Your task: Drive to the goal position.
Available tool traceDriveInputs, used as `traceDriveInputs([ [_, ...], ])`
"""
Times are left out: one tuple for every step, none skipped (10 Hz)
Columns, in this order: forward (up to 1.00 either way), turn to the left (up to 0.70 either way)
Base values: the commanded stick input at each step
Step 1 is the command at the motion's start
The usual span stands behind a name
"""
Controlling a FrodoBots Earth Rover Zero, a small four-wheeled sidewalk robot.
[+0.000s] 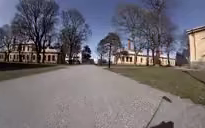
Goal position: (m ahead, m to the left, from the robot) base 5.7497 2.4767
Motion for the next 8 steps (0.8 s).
traceDriveInputs([
  [0.85, 0.0],
  [0.85, 0.0],
  [0.85, 0.0],
  [0.85, 0.0],
  [0.85, 0.0],
  [0.85, 0.0],
  [0.85, 0.0],
  [0.85, 0.34],
])
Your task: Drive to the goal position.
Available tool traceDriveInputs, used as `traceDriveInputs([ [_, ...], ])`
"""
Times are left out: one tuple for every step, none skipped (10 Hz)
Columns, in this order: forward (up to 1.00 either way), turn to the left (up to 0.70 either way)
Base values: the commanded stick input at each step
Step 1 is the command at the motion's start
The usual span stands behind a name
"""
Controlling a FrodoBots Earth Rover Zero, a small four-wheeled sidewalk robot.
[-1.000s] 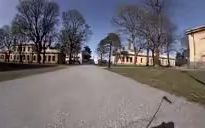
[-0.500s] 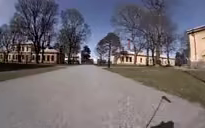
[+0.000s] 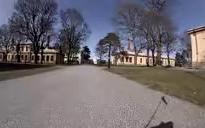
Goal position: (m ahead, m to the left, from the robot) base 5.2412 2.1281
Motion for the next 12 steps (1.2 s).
traceDriveInputs([
  [0.85, 0.34],
  [0.85, 0.34],
  [0.85, 0.34],
  [0.85, 0.14],
  [0.85, 0.0],
  [0.85, 0.0],
  [0.85, 0.0],
  [0.85, 0.0],
  [0.85, 0.0],
  [0.85, 0.0],
  [0.85, 0.0],
  [0.85, 0.0],
])
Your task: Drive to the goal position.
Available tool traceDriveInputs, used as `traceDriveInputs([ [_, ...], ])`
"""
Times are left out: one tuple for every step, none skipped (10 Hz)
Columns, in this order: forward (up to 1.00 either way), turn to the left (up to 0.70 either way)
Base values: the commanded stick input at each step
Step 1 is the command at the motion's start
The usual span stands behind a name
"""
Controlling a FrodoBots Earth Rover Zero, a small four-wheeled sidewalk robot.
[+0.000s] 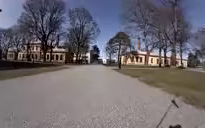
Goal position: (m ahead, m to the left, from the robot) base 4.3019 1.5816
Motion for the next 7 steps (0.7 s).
traceDriveInputs([
  [0.85, 0.0],
  [0.85, 0.0],
  [0.85, 0.0],
  [0.85, 0.0],
  [0.85, 0.0],
  [0.85, 0.0],
  [0.85, 0.0],
])
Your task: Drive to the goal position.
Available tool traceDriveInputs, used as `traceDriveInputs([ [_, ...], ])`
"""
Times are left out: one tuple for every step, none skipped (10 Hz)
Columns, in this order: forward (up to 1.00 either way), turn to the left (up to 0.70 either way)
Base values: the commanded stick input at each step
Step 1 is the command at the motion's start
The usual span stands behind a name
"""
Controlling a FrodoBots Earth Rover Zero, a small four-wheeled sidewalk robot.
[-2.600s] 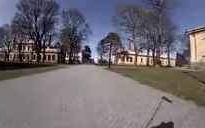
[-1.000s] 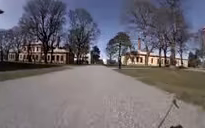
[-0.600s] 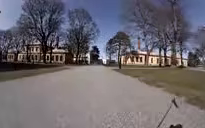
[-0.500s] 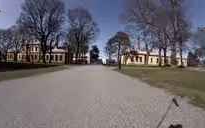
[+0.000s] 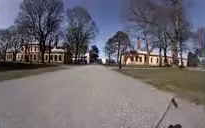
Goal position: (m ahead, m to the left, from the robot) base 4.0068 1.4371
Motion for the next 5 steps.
traceDriveInputs([
  [0.85, 0.0],
  [0.85, 0.0],
  [0.85, 0.0],
  [0.85, 0.0],
  [0.85, 0.0],
])
